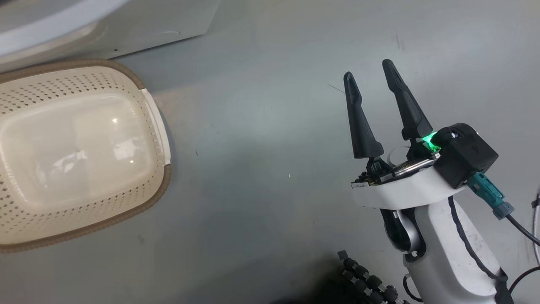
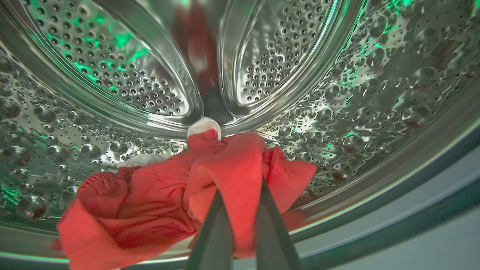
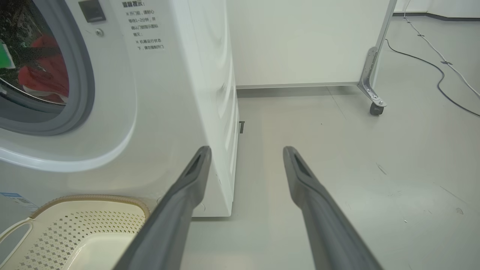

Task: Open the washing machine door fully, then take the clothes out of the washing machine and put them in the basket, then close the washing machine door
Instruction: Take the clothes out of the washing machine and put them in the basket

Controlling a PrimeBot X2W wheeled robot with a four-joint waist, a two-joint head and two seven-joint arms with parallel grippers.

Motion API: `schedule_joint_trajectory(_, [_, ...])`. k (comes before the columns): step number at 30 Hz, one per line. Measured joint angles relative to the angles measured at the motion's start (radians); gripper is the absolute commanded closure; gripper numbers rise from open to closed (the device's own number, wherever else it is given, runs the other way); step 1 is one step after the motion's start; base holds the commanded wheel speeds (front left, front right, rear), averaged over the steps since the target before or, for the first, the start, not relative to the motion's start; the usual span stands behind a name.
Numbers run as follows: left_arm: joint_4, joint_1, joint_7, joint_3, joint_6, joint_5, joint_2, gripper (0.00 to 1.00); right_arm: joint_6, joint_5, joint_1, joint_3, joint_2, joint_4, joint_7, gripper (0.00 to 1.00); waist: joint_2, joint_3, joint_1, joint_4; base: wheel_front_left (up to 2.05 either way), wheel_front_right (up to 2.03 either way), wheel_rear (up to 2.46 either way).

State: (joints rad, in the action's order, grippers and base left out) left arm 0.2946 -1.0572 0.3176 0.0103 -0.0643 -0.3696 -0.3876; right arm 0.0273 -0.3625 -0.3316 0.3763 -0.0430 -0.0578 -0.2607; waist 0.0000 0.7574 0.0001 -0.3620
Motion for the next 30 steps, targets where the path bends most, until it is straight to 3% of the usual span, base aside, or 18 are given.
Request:
schedule_joint_trajectory(12, [-0.100,0.172,-0.254,0.025,-0.011,-0.016,0.115,1.00,-0.017,0.084,0.018,-0.048,-0.002,0.059,0.000,0.00,0.0000,-0.091,-0.0001,0.092,0.00,0.00,0.00])
schedule_joint_trajectory(30, [-0.230,0.421,-0.504,0.029,0.011,0.003,0.194,1.00,-0.039,0.121,0.125,-0.083,-0.006,0.099,0.000,0.00,0.0000,-0.276,-0.0001,0.203,0.00,0.00,0.00])
